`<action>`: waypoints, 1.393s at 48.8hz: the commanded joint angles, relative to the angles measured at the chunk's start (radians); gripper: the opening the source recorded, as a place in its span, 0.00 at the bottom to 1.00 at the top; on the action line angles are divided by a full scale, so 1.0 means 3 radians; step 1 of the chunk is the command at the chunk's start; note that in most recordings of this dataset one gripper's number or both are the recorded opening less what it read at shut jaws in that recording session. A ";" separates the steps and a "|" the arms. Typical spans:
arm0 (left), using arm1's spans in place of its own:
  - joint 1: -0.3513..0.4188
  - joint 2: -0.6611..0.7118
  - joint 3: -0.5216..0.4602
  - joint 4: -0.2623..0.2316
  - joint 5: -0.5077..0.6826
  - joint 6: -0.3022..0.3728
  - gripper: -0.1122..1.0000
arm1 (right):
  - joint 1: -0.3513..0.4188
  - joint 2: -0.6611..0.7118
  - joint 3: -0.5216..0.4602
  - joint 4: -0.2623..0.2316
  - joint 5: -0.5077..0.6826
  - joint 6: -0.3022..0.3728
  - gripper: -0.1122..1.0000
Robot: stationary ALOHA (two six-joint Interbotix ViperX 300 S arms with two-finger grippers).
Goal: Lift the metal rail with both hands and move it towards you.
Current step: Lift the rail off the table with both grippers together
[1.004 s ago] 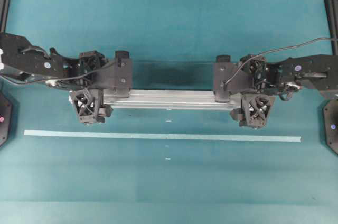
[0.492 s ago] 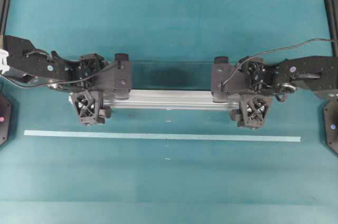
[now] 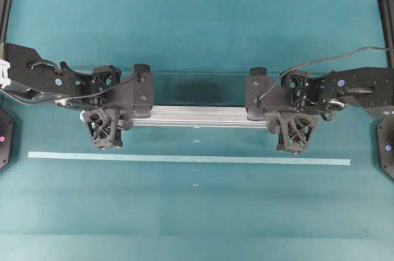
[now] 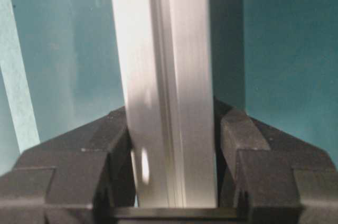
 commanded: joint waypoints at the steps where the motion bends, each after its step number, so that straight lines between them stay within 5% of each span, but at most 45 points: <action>1: 0.0020 -0.0041 -0.0026 0.0000 -0.0015 -0.0015 0.38 | 0.0005 0.0020 -0.0026 0.0010 -0.0015 0.0046 0.47; 26: 0.0020 -0.0220 -0.0138 0.0000 0.0138 -0.0015 0.38 | -0.0015 -0.0128 -0.0159 0.0010 0.0097 0.0087 0.47; 49: -0.0097 -0.1084 -0.0961 -0.0005 0.1631 -0.0036 0.38 | -0.0026 -0.0941 -0.1120 0.0010 0.2056 0.0159 0.47; 68: -0.0286 -0.1176 -0.1887 -0.0005 0.2454 -0.0041 0.38 | 0.0133 -0.1197 -0.1820 0.0015 0.2904 0.0568 0.47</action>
